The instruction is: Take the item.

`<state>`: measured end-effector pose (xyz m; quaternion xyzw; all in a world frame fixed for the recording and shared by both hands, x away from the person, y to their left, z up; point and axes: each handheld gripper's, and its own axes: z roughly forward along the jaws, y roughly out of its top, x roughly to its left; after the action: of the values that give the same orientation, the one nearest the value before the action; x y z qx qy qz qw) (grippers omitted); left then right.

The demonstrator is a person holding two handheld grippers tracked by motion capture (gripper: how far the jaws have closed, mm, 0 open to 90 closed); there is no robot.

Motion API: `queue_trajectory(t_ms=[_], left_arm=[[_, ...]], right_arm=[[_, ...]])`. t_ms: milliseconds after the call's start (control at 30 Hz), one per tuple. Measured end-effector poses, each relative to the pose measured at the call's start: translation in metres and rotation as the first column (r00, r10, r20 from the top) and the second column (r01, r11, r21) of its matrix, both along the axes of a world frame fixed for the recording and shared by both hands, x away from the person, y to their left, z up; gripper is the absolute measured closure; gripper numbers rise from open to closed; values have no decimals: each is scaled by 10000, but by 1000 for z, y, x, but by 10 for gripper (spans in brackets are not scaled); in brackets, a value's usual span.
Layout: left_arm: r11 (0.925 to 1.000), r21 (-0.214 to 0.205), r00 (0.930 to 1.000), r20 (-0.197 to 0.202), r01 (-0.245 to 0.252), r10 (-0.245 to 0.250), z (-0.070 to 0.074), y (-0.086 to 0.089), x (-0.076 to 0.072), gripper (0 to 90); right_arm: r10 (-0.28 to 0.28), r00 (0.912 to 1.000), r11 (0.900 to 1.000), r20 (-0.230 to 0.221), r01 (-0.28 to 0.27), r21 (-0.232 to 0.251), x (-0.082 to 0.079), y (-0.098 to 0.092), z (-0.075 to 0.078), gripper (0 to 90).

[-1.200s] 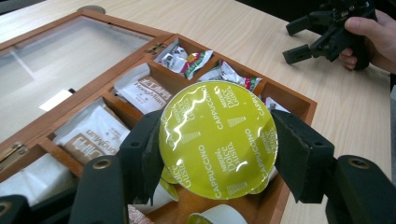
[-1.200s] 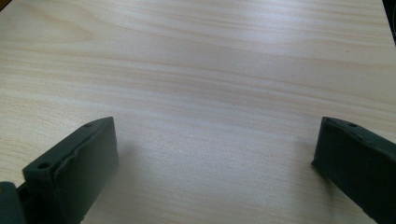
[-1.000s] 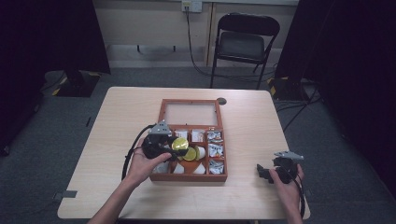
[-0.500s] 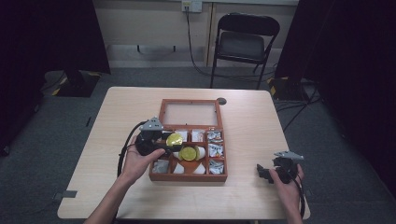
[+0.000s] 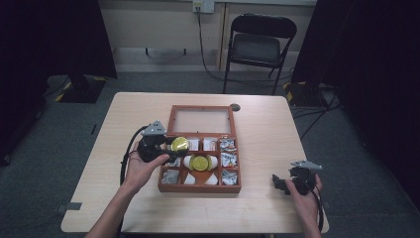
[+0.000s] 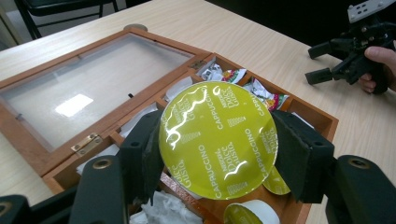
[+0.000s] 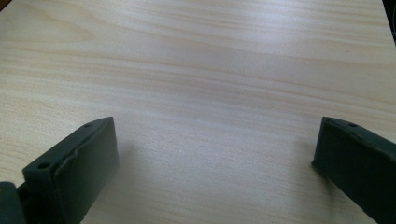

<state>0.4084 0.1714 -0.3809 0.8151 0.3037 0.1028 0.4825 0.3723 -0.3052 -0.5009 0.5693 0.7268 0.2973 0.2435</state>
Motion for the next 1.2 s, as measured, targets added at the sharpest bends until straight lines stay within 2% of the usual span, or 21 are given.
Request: queue_trajectory(t_ms=[267, 600, 867, 967, 1200], left_arm=[[9990, -138, 9990, 94, -434, 436, 5, 20, 4, 382], [9966, -298, 9970, 114, -765, 769, 8, 35, 6, 382], [9950, -231, 9952, 128, -968, 971, 6, 45, 9, 382], [9936, -136, 9936, 112, -1119, 1120, 5, 50, 10, 382], [9882, -204, 9884, 73, -1518, 1519, 4, 61, 13, 382]], right_arm=[[0, 10000, 10000, 4, 0, -3, 0, 0, 0, 0], [-3, 10000, 10000, 0, 3, -9, 0, 0, 0, 0], [-10, 10000, 10000, -1, 10, -9, 0, 0, 0, 0], [-3, 10000, 10000, 6, 3, 6, 0, 0, 0, 0], [-4, 10000, 10000, -4, 4, 14, 0, 0, 0, 0]])
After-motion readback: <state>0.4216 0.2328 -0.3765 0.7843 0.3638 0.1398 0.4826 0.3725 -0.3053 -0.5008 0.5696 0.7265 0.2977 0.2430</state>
